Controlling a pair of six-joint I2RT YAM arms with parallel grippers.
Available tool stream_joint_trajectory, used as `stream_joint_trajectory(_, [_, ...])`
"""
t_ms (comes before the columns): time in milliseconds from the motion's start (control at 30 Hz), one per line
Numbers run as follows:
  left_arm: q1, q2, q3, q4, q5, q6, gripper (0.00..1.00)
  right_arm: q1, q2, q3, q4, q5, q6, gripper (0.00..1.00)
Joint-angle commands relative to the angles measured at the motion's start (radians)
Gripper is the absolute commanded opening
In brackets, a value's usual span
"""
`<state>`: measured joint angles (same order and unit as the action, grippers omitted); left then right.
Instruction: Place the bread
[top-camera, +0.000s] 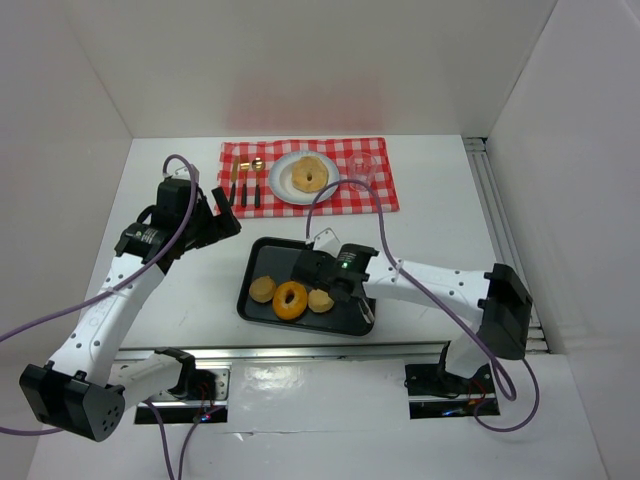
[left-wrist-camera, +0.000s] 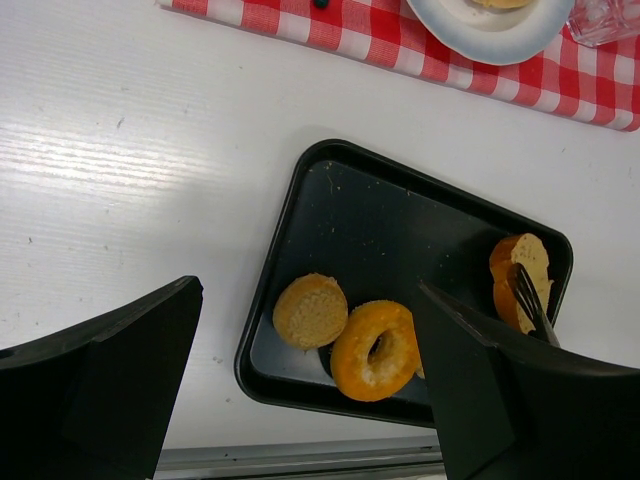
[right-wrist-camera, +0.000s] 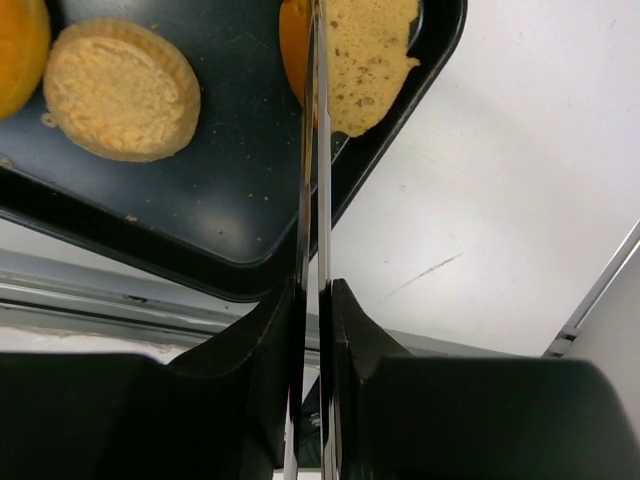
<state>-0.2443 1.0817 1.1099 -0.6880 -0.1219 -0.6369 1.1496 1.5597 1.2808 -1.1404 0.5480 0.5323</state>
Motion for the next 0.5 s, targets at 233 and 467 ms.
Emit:
stream_joint_trajectory(233, [0.005,-0.014,-0.001,0.018,-0.027,-0.009,0.99,0.009,-0.067,0.15,-0.038,-0.049,-0.04,0.11])
stream_joint_trajectory(467, [0.005,-0.014,0.017,0.018,-0.038,0.009,0.99,0.009,-0.067,0.28,-0.006,-0.069,-0.074,0.09])
